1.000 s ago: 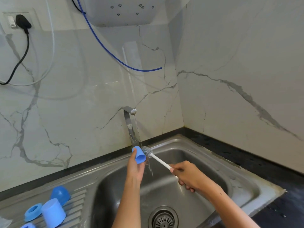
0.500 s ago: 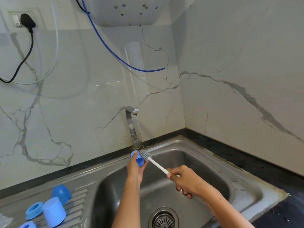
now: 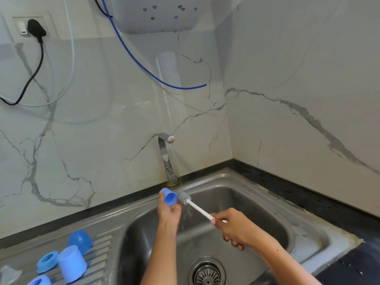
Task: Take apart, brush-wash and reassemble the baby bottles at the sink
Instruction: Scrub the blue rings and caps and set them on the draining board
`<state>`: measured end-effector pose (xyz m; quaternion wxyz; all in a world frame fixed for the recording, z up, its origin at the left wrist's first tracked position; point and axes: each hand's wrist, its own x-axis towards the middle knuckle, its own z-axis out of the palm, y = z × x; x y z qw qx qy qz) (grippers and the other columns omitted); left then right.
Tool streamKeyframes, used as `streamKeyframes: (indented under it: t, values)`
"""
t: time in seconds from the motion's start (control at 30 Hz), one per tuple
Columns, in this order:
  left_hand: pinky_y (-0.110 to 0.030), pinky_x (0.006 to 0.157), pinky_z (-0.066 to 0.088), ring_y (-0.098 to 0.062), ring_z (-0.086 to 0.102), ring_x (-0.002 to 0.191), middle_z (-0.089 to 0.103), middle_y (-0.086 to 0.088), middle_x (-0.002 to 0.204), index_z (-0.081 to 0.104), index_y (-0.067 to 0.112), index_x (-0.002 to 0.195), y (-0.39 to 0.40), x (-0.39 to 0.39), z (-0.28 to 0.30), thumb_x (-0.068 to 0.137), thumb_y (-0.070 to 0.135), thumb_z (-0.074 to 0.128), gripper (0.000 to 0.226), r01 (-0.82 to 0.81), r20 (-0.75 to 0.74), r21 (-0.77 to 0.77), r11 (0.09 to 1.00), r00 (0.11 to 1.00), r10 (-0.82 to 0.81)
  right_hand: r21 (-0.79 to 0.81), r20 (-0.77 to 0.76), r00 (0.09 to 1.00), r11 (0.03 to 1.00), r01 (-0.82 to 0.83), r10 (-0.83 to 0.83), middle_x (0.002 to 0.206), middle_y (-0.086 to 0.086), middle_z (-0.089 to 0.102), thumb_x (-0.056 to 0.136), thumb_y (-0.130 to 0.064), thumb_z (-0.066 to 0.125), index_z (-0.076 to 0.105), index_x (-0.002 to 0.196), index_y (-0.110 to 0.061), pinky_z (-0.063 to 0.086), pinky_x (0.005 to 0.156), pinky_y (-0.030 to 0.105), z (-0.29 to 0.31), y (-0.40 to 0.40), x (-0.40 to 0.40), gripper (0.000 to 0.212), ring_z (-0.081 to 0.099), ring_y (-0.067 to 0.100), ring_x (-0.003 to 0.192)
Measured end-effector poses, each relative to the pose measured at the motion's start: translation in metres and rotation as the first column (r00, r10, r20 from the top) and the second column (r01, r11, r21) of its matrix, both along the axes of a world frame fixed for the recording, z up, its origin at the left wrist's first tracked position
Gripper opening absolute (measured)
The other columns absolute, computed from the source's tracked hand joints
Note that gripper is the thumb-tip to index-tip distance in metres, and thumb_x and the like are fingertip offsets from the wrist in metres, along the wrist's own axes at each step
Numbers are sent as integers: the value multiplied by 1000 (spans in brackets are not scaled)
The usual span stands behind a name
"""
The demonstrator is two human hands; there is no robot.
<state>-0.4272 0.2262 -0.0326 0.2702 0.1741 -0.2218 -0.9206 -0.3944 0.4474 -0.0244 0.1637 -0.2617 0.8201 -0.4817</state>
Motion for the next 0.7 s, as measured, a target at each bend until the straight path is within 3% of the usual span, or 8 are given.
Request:
streamKeyframes:
  t: [0.1, 0.2, 0.33, 0.4, 0.53, 0.7]
  values:
    - [-46, 76, 47, -28, 55, 78, 54, -17, 88, 43, 5, 120, 9, -2, 2, 99, 35, 46, 36, 106, -1, -78, 991, 994, -106, -20, -10, 999, 999, 37, -38, 64, -1, 48, 101, -30, 44, 53, 136, -34, 34, 37, 18, 1, -4, -5, 36, 35, 6, 38]
    - [-50, 69, 54, -32, 57, 82, 56, -20, 93, 43, 5, 122, 10, -3, 3, 99, 34, 45, 37, 157, 31, -98, 983, 987, -155, -43, -1, 998, 997, 66, -66, 62, 0, 45, 102, -29, 43, 51, 137, -33, 33, 38, 19, 3, -6, -10, 37, 33, 6, 39]
    - [-54, 83, 46, -32, 55, 81, 52, -21, 95, 35, 3, 138, -1, -4, 1, 103, 21, 38, 39, 73, 130, -165, 984, 990, -52, -21, -27, 999, 999, 39, -40, 64, 0, 46, 102, -30, 43, 51, 137, -35, 33, 37, 18, 2, -7, -6, 37, 34, 7, 39]
    - [-57, 80, 46, -34, 55, 82, 52, -21, 96, 34, 2, 138, -5, -6, -2, 102, 22, 36, 41, 96, 185, -215, 972, 981, -56, -6, -33, 999, 999, 32, -32, 64, 0, 47, 102, -30, 43, 52, 137, -35, 33, 37, 18, 2, -8, -5, 37, 34, 7, 40]
    - [-51, 77, 51, -34, 61, 91, 61, -19, 101, 50, 10, 116, 0, -2, -1, 95, 37, 53, 35, 178, 252, -336, 925, 963, -94, -10, -23, 999, 1000, 27, -27, 65, 0, 47, 101, -31, 44, 52, 135, -36, 34, 37, 19, 4, -6, -4, 35, 34, 7, 40]
    - [-51, 86, 51, -40, 59, 106, 59, -25, 112, 52, 6, 114, 21, 7, 5, 95, 26, 53, 27, 319, 102, -239, 917, 948, -303, -73, -47, 993, 992, 101, -105, 64, 1, 45, 103, -27, 40, 53, 134, -33, 33, 38, 20, 8, -14, -6, 34, 31, 6, 38]
